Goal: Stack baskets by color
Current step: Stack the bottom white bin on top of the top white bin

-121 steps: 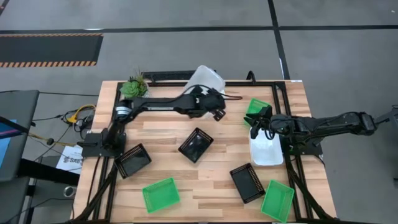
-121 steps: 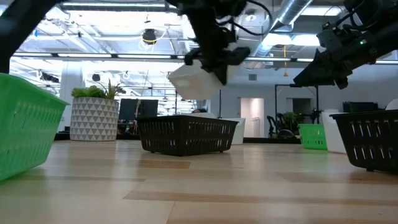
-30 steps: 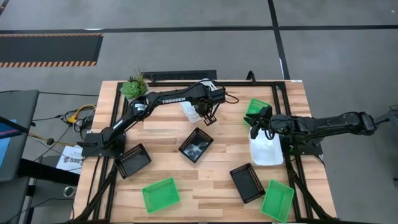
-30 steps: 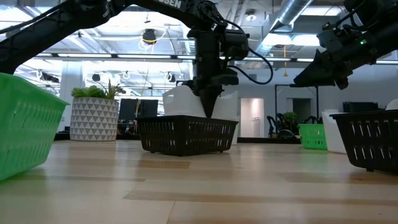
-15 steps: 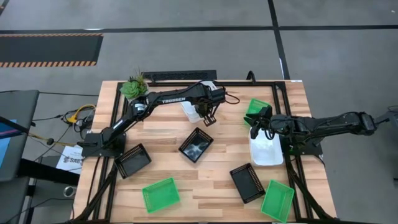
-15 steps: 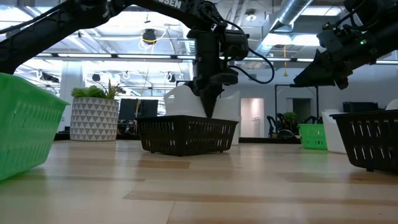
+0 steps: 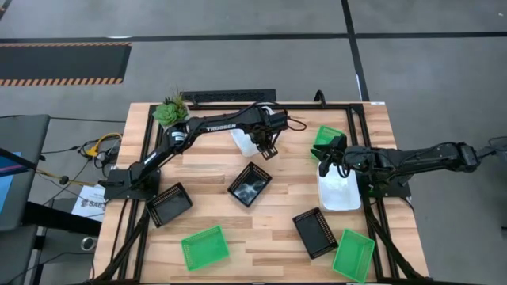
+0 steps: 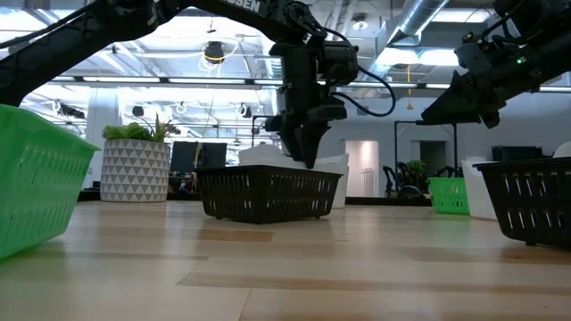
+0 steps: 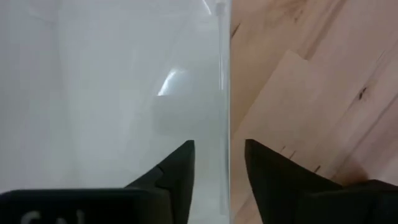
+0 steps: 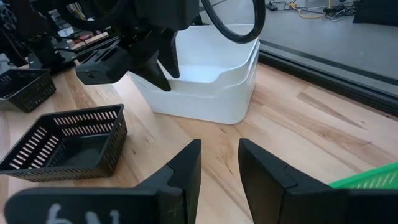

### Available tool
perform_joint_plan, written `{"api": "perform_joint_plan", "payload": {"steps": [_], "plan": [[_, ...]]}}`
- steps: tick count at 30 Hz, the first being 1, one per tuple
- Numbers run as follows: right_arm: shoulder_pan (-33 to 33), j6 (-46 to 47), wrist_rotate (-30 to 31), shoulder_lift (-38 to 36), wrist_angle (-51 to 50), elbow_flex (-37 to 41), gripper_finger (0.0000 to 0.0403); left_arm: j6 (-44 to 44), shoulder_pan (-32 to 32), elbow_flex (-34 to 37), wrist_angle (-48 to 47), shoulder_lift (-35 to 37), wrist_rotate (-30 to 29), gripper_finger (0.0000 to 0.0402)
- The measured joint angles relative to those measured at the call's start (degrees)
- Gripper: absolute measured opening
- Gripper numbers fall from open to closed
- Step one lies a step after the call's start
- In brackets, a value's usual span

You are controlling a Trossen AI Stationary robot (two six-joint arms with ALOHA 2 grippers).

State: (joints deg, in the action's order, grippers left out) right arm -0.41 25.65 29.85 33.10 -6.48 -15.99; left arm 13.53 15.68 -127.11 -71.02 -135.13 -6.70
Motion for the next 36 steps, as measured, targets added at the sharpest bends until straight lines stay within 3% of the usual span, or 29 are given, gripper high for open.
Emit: {"api": "perform_joint_plan", "payload": {"steps": [6, 14, 23, 36], "plan": [[0.0, -0.1, 0.0, 0.0, 0.0, 0.0, 0.0129, -1.7, 0.0, 0.0, 0.0, 0.0, -0.8, 0.0156], [0.0, -0.1, 0.0, 0.0, 0.0, 0.0, 0.0129, -3.0, 0.0, -0.2, -0.4, 0.0, -0.8, 0.0158], [0.0, -0.1, 0.0, 0.0, 0.0, 0.0, 0.0129, -3.9, -0.2, -8.0, -1.4, 0.2, -0.8, 0.0158], [0.0, 4.7, 0.0, 0.0, -2.3, 0.0, 0.0129, -7.6, -2.7, -7.6, 0.4, 9.0, -1.5, 0.0158]]}}
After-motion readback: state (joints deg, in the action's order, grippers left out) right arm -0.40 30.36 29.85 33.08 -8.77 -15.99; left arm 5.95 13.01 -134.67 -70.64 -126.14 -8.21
